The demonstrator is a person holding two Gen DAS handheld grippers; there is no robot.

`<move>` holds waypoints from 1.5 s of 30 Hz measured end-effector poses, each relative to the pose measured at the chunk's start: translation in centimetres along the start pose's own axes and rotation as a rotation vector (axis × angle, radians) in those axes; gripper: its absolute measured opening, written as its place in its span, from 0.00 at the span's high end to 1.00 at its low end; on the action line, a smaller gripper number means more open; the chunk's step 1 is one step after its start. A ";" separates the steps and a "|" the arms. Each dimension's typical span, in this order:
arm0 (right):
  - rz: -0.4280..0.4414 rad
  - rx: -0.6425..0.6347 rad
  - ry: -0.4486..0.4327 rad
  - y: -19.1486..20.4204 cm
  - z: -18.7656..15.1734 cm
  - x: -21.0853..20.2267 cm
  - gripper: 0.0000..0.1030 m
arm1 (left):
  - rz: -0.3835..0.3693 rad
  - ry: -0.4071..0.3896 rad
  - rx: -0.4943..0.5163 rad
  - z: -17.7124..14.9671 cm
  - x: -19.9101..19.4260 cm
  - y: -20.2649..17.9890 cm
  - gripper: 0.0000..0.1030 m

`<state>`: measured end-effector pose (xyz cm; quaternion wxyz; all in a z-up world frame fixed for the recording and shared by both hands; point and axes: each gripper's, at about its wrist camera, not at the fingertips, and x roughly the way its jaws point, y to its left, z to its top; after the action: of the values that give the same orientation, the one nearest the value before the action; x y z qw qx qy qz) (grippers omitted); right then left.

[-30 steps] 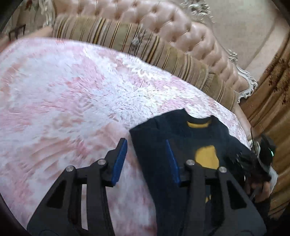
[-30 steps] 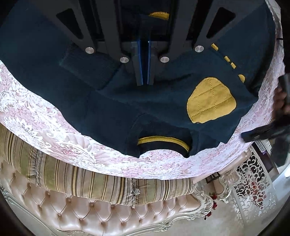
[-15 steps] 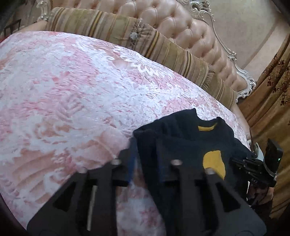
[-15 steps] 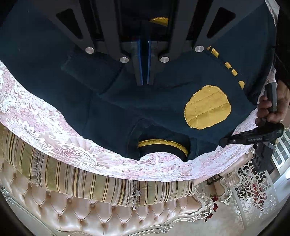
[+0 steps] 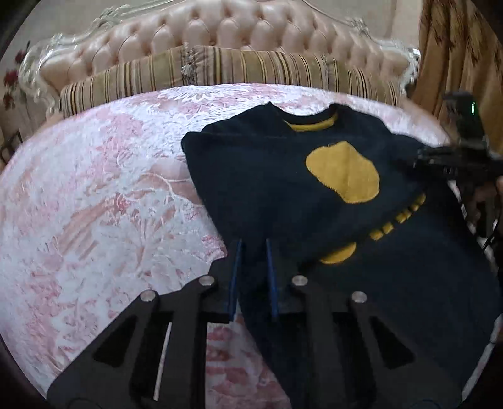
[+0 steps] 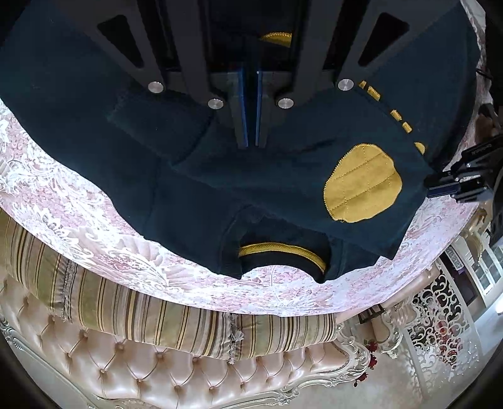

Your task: Fold clothes

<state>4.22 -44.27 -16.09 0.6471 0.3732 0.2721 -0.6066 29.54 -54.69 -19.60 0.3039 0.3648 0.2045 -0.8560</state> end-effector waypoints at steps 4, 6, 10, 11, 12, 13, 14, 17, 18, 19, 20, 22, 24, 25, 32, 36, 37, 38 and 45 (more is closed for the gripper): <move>0.001 0.001 -0.002 0.0 0.0 0.0 0.95 | -0.009 -0.065 -0.027 -0.1 -2.1 -0.1 0.80; 0.007 0.005 -0.002 -0.1 0.1 0.0 0.95 | 0.019 -0.054 -0.024 -0.4 -2.0 -0.2 0.80; -0.019 0.007 -0.015 -0.1 0.9 -1.5 0.94 | 0.022 -0.024 -0.026 -1.3 -0.8 -0.2 0.79; -0.035 0.004 -0.041 0.0 1.2 -2.7 0.94 | 0.014 -0.030 -0.035 -1.3 -1.1 0.0 0.75; -0.039 0.004 -0.062 0.0 1.5 -3.6 0.94 | -0.003 -0.041 -0.058 -1.3 -1.4 0.5 0.70; -0.036 0.005 -0.090 0.2 1.8 -4.8 0.93 | -0.021 -0.054 -0.083 -1.3 -1.7 1.0 0.58; -0.037 0.005 -0.107 0.6 2.2 -5.4 0.83 | -0.052 -0.069 -0.123 -1.4 -2.0 1.6 0.51; -0.013 -0.019 -0.149 3.1 4.5 -5.6 0.30 | -0.123 -0.107 -0.226 -1.8 -2.4 3.0 0.50; 0.013 -0.043 -0.152 4.4 5.4 -5.0 0.28 | -0.121 -0.111 -0.240 -1.8 -2.3 3.1 0.50; 0.043 -0.080 -0.150 6.1 6.5 -4.0 0.28 | -0.121 -0.106 -0.242 -1.8 -2.1 3.0 0.50; 0.077 -0.127 -0.136 8.2 7.7 -2.5 0.28 | -0.122 -0.100 -0.242 -1.8 -2.0 2.9 0.50; 0.145 -0.187 -0.108 11.0 9.5 0.2 0.29 | -0.128 -0.091 -0.244 -1.9 -1.8 2.8 0.50; 0.213 -0.246 -0.079 13.8 11.3 2.8 0.29 | -0.142 -0.089 -0.248 -1.9 -1.8 2.9 0.50; 0.255 -0.268 -0.034 14.8 12.3 4.8 0.35 | -0.148 -0.083 -0.254 -2.0 -1.5 3.1 0.51; 0.349 -0.332 0.096 16.1 14.5 9.6 0.43 | -0.175 -0.055 -0.285 -2.5 -0.2 3.7 0.53; 0.315 -0.451 0.130 17.4 13.6 10.3 0.56 | -0.160 -0.059 -0.263 -2.5 -0.4 3.3 0.53; 0.306 -0.465 0.137 17.8 13.5 10.6 0.57 | -0.156 -0.060 -0.258 -2.4 -0.4 3.2 0.53; 0.306 -0.470 0.140 17.7 13.5 10.8 0.57 | -0.158 -0.059 -0.260 -2.4 -0.4 3.2 0.53; 0.304 -0.514 0.148 17.7 14.0 11.4 0.58 | -0.167 -0.061 -0.250 -2.5 -0.5 3.1 0.53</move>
<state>21.58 -62.51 -14.56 0.7819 0.2770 0.4042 -0.3854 33.20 -55.34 -21.23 0.2807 0.2794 0.3298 -0.8570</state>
